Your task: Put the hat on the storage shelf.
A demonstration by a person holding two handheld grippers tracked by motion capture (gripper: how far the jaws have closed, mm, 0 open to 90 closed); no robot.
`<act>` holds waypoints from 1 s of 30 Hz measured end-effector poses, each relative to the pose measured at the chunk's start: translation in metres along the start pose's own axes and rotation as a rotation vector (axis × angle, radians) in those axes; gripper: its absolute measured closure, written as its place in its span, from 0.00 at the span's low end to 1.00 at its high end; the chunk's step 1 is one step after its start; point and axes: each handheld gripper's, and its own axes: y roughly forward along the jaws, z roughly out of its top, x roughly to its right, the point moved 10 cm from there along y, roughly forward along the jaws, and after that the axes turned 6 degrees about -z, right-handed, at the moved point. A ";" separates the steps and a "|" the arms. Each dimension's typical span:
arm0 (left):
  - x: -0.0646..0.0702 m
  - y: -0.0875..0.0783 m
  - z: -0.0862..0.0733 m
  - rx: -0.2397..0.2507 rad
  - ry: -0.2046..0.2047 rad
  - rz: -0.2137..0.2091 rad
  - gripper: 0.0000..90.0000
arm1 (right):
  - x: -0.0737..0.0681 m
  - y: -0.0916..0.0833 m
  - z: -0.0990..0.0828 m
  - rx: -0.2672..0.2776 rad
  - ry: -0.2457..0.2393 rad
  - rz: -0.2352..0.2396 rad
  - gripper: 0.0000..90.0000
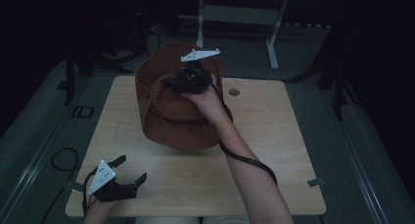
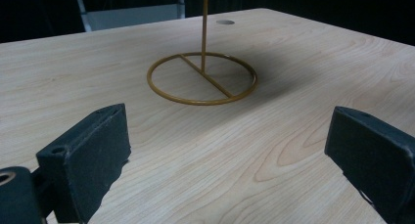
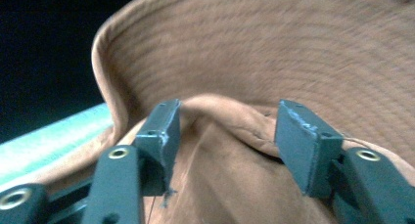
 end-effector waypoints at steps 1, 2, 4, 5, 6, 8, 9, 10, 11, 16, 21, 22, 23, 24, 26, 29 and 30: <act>0.000 0.000 0.000 0.002 -0.001 0.001 0.04 | 0.000 -0.002 0.002 0.017 -0.008 -0.018 0.49; -0.001 -0.001 0.000 0.002 0.000 0.003 0.04 | 0.001 -0.003 0.003 0.031 -0.009 -0.026 0.48; -0.001 -0.001 -0.001 -0.001 -0.003 0.002 0.04 | 0.001 -0.006 0.004 0.041 0.000 -0.020 0.47; -0.001 -0.001 -0.001 0.000 -0.005 0.001 0.04 | 0.000 -0.007 0.003 0.039 -0.003 -0.018 0.46; -0.001 -0.001 -0.001 -0.002 -0.005 0.002 0.04 | 0.001 -0.008 0.003 0.037 -0.005 -0.020 0.46; -0.001 -0.001 -0.002 -0.004 -0.003 0.002 0.04 | 0.001 -0.011 0.002 0.040 -0.015 -0.021 0.44; -0.001 -0.001 -0.002 -0.003 -0.002 0.002 0.04 | 0.001 -0.012 0.002 0.041 -0.017 -0.025 0.43; -0.002 -0.001 -0.002 -0.003 -0.002 0.003 0.04 | 0.002 -0.015 0.002 0.044 -0.017 -0.024 0.43; -0.002 -0.001 -0.002 -0.005 -0.002 0.005 0.04 | 0.002 -0.017 0.001 0.047 -0.022 -0.023 0.41; -0.003 -0.001 -0.003 -0.005 -0.007 0.010 0.04 | 0.007 -0.029 -0.006 0.034 -0.020 -0.028 0.34; -0.003 0.000 -0.004 -0.011 -0.005 0.012 0.04 | 0.009 -0.041 -0.016 0.018 -0.006 0.015 0.20; -0.003 0.000 -0.004 -0.013 -0.005 0.013 0.04 | 0.010 -0.043 -0.018 0.015 -0.004 0.012 0.20; -0.003 0.001 -0.004 -0.013 -0.005 0.014 0.04 | 0.011 -0.045 -0.020 0.017 0.000 0.015 0.19; -0.002 0.001 -0.004 -0.012 -0.007 0.014 0.04 | 0.011 -0.047 -0.023 0.009 -0.004 0.028 0.17; -0.002 0.001 -0.005 -0.016 -0.007 0.015 0.04 | 0.012 -0.052 -0.027 0.008 0.001 0.038 0.17; -0.001 0.001 -0.006 -0.017 -0.008 0.015 0.04 | 0.016 -0.057 -0.034 0.007 0.006 0.040 0.18; -0.001 0.001 -0.006 -0.016 -0.008 0.015 0.04 | 0.017 -0.059 -0.037 -0.002 0.005 0.035 0.19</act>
